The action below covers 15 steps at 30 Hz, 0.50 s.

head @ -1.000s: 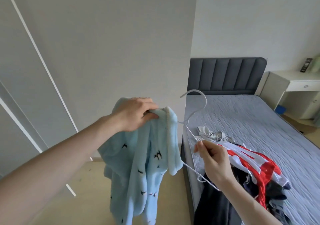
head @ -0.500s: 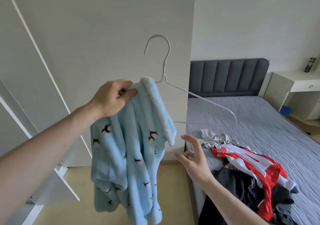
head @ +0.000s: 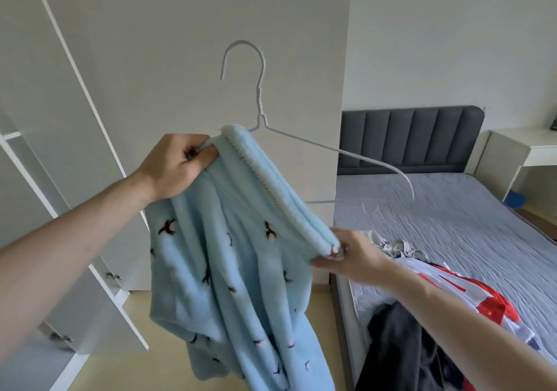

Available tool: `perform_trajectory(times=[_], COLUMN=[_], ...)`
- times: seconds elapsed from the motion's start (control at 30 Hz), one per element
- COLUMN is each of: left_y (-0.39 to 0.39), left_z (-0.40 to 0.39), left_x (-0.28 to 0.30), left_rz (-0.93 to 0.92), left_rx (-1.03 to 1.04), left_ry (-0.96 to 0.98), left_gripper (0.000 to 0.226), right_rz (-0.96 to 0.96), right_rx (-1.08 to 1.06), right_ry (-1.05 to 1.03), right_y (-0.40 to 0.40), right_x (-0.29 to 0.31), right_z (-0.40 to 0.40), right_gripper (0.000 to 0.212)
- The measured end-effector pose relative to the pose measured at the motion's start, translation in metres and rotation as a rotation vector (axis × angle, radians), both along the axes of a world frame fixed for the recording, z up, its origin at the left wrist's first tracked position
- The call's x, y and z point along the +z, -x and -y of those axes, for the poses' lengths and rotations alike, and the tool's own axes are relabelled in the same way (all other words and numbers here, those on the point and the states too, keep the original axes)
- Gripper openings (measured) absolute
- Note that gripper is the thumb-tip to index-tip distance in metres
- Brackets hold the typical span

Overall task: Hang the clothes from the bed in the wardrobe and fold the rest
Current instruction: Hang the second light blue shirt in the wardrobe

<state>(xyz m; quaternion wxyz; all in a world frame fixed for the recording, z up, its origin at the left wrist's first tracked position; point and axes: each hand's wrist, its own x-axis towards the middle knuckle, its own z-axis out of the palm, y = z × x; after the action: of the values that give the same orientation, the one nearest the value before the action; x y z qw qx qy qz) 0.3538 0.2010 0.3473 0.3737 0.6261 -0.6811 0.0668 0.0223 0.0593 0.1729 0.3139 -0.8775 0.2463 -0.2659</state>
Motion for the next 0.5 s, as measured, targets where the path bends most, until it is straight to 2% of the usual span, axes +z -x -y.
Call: perform_trajectory(times=[0.1,0.2,0.3,0.37,0.5], left_y=[0.0,0.0,-0.001,-0.002,0.003], left_z=[-0.003,-0.003,-0.001,0.0,0.006], left_x=[-0.012,-0.023,-0.024,-0.018,-0.002], left_rz=[-0.08,-0.099,-0.031,-0.008,0.256], left_rx=[-0.006,0.021,0.079,0.044,0.003], left_ry=[-0.019,-0.044,0.023,0.122,0.25], left_gripper=[0.055,0.062,0.066,0.065,0.056], right_rz=[0.095,0.243,0.127,0.027,0.012], right_rx=[-0.077,-0.075,0.026,0.047,-0.14], right_ry=[0.075,-0.09,-0.097,-0.092,-0.086], right_y=[0.014,0.022,0.038,0.055,0.074], right_x=[0.014,0.022,0.025,0.032,0.061], right_z=[0.015,0.014,0.008,0.01,0.037], right_gripper=[0.028,0.023,0.03,0.037,0.039])
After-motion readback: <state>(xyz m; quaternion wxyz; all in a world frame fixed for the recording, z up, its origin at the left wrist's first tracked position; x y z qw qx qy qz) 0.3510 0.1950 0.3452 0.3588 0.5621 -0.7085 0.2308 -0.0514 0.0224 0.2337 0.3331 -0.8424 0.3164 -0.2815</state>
